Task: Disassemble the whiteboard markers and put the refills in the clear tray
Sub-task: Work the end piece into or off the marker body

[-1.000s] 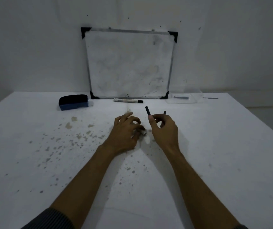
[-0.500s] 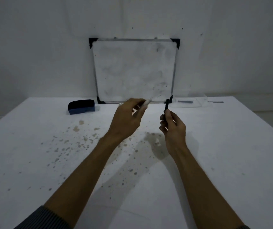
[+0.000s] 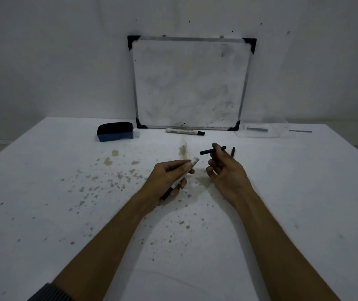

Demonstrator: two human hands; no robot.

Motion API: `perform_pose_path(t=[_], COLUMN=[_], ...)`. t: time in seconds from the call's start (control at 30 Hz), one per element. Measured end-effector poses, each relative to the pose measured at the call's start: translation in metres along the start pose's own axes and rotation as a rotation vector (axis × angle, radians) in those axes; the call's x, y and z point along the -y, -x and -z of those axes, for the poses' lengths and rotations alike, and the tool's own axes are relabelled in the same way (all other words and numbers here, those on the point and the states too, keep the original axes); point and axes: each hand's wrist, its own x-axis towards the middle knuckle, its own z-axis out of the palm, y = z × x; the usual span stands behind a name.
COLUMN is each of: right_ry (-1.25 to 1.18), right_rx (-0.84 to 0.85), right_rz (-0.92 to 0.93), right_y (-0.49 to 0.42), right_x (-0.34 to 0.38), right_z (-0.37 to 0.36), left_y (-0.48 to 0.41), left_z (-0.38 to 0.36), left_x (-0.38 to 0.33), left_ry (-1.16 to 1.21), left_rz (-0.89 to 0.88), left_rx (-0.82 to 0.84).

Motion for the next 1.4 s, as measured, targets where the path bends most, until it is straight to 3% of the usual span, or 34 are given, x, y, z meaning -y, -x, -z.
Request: perform_pose_path(t=[0.2,0.6,0.73,0.83,0.97,1.3,1.4], right_ry=[0.056,0.256,0.400,0.648,0.744,0.957,1.063], right_rx=[-0.130,-0.238,-0.237,-0.172,-0.106,0.054,0.103], right_rz=[0.080,0.091,0.224,0.429,0.576,0.634,0.638], right_y=[-0.002,0.006,0.010,0.013,0.017,0.028,0.032], right_x=[-0.003,-0.007,-0.010,-0.010,-0.013,-0.025,-0.032], right_z=[-0.001,-0.012,-0.014,-0.016,-0.024,-0.036,-0.035], left_y=[-0.003,-0.003,-0.004,-0.005,-0.005,-0.008,-0.007], left_z=[0.000,-0.005,-0.006,-0.005,0.001,0.024,0.046], left_x=[0.002,0.007,0.010,0.010,0.008,-0.010,-0.024], left_ry=[0.038,-0.060,-0.085,-0.083,0.005,0.078,0.073], left_rz=[-0.042,-0.119,-0.111,-0.111,-0.120,-0.183,-0.244], left_rx=[0.024,0.019,0.026,0.025,0.026,0.020,-0.071])
